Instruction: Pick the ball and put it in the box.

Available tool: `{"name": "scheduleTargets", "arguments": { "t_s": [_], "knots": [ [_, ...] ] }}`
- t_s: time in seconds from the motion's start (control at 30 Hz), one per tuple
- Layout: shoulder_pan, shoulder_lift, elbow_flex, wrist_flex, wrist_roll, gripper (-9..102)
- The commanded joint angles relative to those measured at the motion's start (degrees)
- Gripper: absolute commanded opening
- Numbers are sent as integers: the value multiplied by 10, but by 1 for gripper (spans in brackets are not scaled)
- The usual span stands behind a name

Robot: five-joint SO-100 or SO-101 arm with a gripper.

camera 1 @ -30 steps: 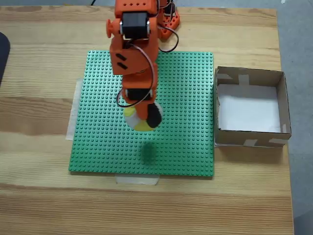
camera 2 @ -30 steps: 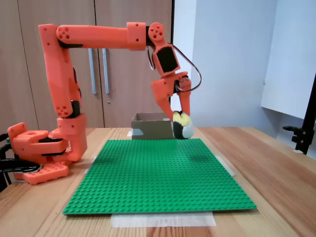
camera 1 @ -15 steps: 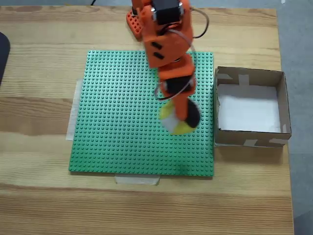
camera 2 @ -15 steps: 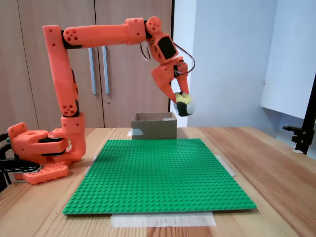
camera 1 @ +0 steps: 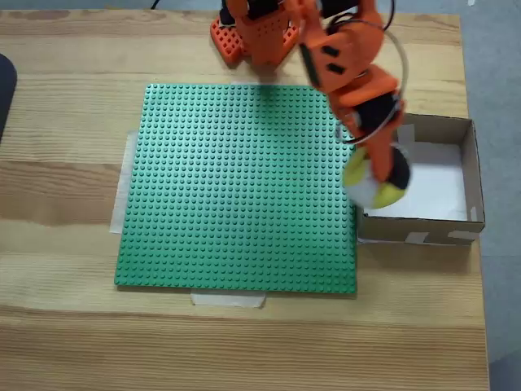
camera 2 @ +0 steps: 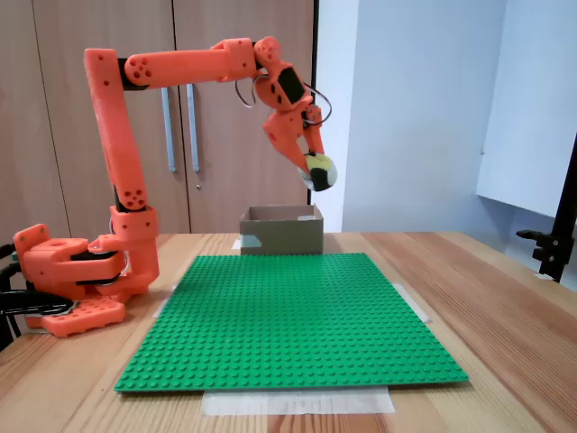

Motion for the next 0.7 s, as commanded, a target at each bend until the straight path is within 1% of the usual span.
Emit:
{"name": "scheduleTargets", "arguments": {
  "t_s": [0.0,0.4,0.67],
  "knots": [
    [-33,26,-46,-15,-3,-1],
    [-123,7,-44,-36,7,-1],
    [-137,-19,-40,-17,25,-1]
  ]
}}
